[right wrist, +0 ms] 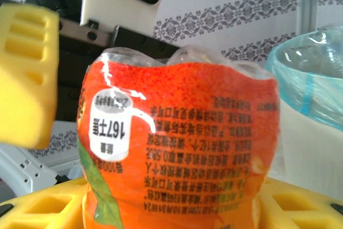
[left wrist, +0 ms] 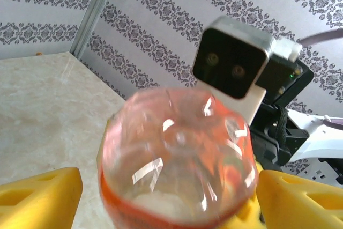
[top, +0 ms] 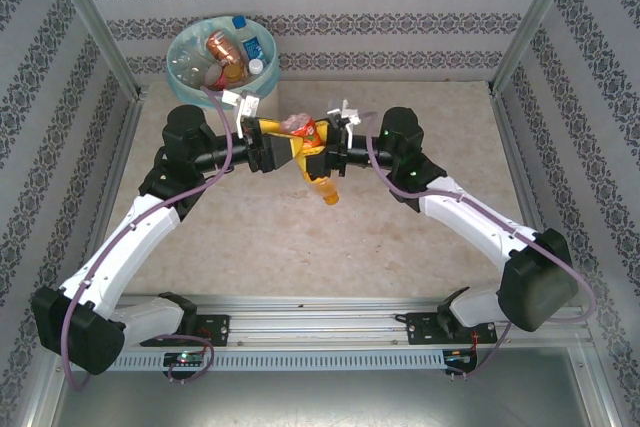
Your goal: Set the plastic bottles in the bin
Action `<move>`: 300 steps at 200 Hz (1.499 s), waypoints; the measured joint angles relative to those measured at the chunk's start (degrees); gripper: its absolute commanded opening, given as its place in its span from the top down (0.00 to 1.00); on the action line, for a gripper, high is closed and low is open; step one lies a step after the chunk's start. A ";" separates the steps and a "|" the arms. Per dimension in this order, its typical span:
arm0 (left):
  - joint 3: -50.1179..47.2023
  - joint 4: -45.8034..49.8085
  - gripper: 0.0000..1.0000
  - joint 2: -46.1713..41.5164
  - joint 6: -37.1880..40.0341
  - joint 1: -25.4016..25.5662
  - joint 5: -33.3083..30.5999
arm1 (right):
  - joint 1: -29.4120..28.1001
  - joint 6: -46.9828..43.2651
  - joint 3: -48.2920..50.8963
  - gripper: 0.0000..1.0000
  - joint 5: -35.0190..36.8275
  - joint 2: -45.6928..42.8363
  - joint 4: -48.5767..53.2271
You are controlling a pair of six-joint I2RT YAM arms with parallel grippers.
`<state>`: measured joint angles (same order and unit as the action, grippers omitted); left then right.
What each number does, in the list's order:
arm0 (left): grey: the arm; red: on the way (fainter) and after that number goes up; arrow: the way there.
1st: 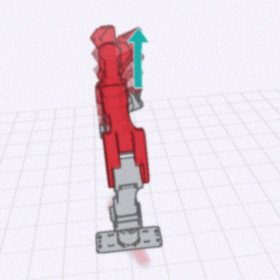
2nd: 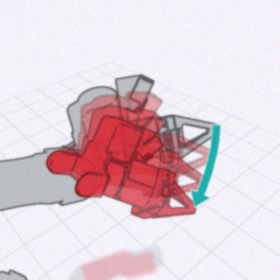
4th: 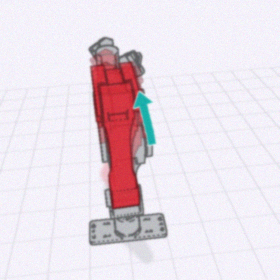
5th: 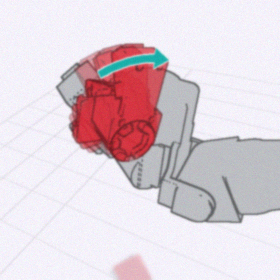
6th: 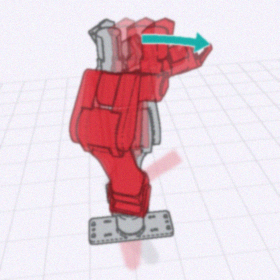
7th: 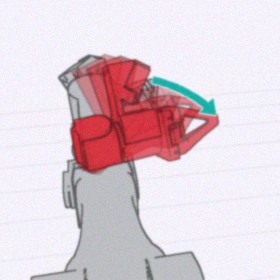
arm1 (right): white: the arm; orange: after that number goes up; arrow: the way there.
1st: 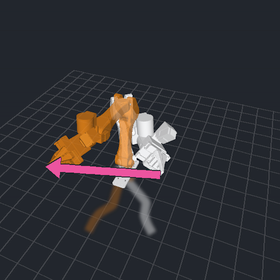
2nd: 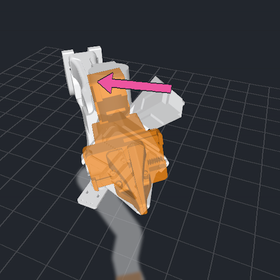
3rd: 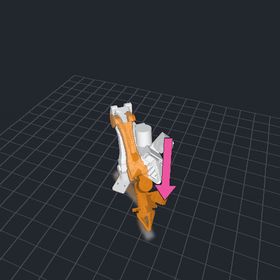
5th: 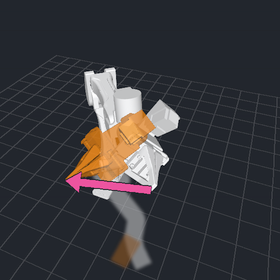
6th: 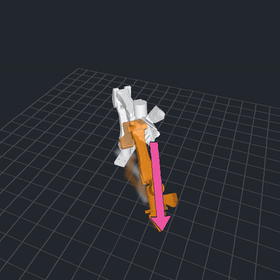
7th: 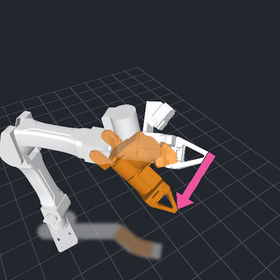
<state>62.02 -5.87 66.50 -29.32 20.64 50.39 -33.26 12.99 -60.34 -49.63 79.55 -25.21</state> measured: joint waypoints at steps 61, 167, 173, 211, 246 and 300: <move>0.46 0.33 0.18 0.57 0.09 0.00 0.20 | -1.18 -3.13 -0.02 0.42 0.07 -0.02 3.17; 1.88 2.56 0.44 0.76 1.44 0.04 1.68 | -2.67 -5.92 -2.73 0.37 1.90 -0.07 7.91; 1.88 2.51 0.47 0.76 1.42 0.04 1.55 | -2.82 -5.97 -2.78 0.35 2.14 -0.07 8.00; 1.88 2.40 0.53 0.72 1.49 0.02 -3.52 | -3.61 -7.50 -2.91 0.03 6.21 -0.85 9.88; 4.96 4.13 0.50 0.63 3.21 -0.33 -12.48 | -3.72 -9.01 -2.95 0.02 16.28 -4.46 12.09; 25.11 8.26 0.52 5.11 8.20 -7.15 -24.04 | -3.67 -11.32 -3.02 0.02 30.95 -11.80 14.56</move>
<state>87.13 2.39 71.61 -21.12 13.50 26.35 -36.93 1.67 -63.35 -18.68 67.75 -10.66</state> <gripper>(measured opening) 0.559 0.982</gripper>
